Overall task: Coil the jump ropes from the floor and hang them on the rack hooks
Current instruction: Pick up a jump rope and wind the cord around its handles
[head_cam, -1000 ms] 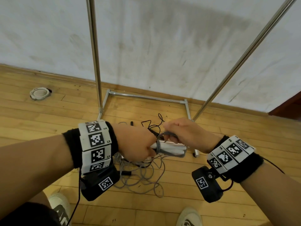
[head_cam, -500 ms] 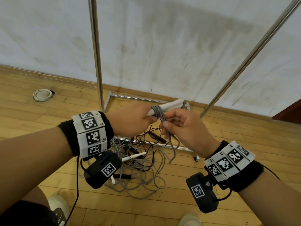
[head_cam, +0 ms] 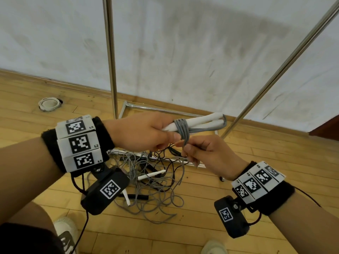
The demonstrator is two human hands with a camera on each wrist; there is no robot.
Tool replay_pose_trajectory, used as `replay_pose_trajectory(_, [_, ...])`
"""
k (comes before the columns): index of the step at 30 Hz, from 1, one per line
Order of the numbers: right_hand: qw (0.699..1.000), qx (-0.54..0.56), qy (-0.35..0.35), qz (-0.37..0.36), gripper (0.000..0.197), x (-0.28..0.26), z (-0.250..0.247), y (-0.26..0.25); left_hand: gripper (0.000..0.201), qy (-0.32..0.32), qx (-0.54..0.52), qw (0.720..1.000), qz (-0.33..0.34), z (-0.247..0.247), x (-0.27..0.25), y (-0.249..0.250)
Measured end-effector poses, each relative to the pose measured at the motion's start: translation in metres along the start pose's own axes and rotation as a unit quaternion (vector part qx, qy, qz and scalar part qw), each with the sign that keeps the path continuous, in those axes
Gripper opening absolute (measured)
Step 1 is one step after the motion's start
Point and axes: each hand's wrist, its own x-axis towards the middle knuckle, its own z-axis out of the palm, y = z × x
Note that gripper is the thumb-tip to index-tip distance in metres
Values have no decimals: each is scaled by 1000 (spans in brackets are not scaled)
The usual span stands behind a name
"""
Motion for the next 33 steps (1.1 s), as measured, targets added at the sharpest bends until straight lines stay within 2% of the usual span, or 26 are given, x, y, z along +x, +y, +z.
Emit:
replay_pose_trajectory(1, [1000,11,2,14,12,-1,-2,2,22,-8,-4,1000,-1,0,-1,1])
replay_pose_trajectory(4, [998,-56,14,14,35,-2,-6,6,24,-28,-9,1000,10,0,-5,5])
replay_pose_trajectory(7, [997,-76,-17,27,17,-1,-8,10,21,-51,20,998,22,2,-7,6])
replay_pose_trajectory(9, [991,-89,-53,85,19,-3,-13,18,23,-72,39,997,8,4,-8,4])
replay_pose_trajectory(11, [973,-129,-78,175,7,-5,-19,26,20,-103,47,994,-7,8,-9,3])
replay_pose_trajectory(12, [966,-132,-100,197,19,-3,-22,29,20,-118,54,991,-10,10,-9,3])
replay_pose_trajectory(13, [965,-126,-117,196,27,1,-22,27,20,-129,67,989,-10,12,-9,3])
replay_pose_trajectory(14, [968,-113,-122,189,24,5,-19,21,21,-137,83,987,-9,13,-8,3])
replay_pose_trajectory(16, [973,-138,-125,136,4,14,-16,11,22,-152,118,981,-15,15,-7,1])
replay_pose_trajectory(19, [966,-197,-148,82,27,18,-13,8,24,-178,172,968,-43,17,-7,-2])
replay_pose_trajectory(25, [973,-196,-121,25,33,29,-12,6,29,-180,258,945,-84,26,2,-13])
replay_pose_trajectory(29, [987,-135,-76,45,48,32,-8,-3,28,-143,281,942,-115,31,7,-21])
replay_pose_trajectory(33, [992,-105,-30,62,41,33,-11,-9,27,-75,283,949,-121,22,9,-25])
